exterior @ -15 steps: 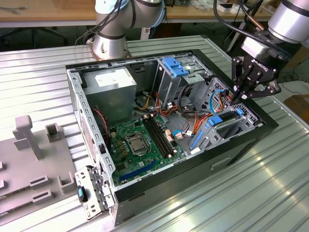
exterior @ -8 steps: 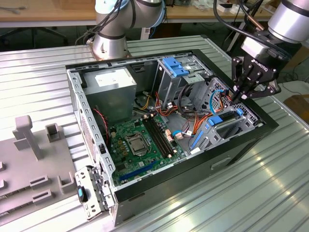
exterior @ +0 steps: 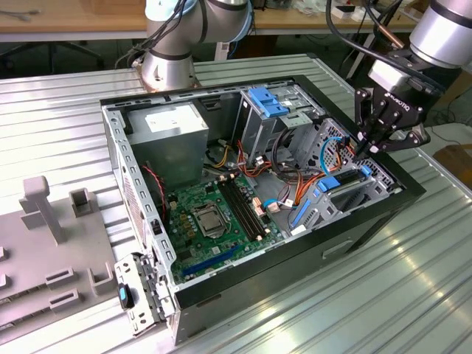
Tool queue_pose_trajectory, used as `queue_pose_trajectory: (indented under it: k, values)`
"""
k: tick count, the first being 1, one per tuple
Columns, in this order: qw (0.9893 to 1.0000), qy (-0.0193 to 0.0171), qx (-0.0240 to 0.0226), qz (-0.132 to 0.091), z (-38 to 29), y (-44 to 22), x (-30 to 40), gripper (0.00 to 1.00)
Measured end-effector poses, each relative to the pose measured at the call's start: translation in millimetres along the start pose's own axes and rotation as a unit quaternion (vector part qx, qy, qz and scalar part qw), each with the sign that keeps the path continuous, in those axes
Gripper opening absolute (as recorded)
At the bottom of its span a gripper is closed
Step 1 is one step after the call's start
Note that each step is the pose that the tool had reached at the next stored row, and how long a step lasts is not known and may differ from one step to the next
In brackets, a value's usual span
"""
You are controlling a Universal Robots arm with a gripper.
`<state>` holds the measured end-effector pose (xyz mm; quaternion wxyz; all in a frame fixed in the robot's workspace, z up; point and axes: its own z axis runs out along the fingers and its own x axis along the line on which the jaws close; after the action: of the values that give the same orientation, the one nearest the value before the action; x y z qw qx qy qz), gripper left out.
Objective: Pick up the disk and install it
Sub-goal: 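Insert the first disk wire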
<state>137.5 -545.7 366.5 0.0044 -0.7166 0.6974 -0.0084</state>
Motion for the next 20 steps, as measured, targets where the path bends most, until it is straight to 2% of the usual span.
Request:
queue_pose_trajectory:
  k: [9, 13, 16, 20]
  values:
    - [1.0, 0.0, 0.0004, 0.0, 0.0, 0.0, 0.3, 0.16]
    - [1.0, 0.0, 0.0004, 0.0, 0.5, 0.1, 3.8, 0.16]
    - [1.0, 0.0, 0.0004, 0.0, 2.5, 0.5, 3.9, 0.16]
    - [1.0, 0.0, 0.0009, 0.0, 8.7, 3.5, 3.7, 0.16]
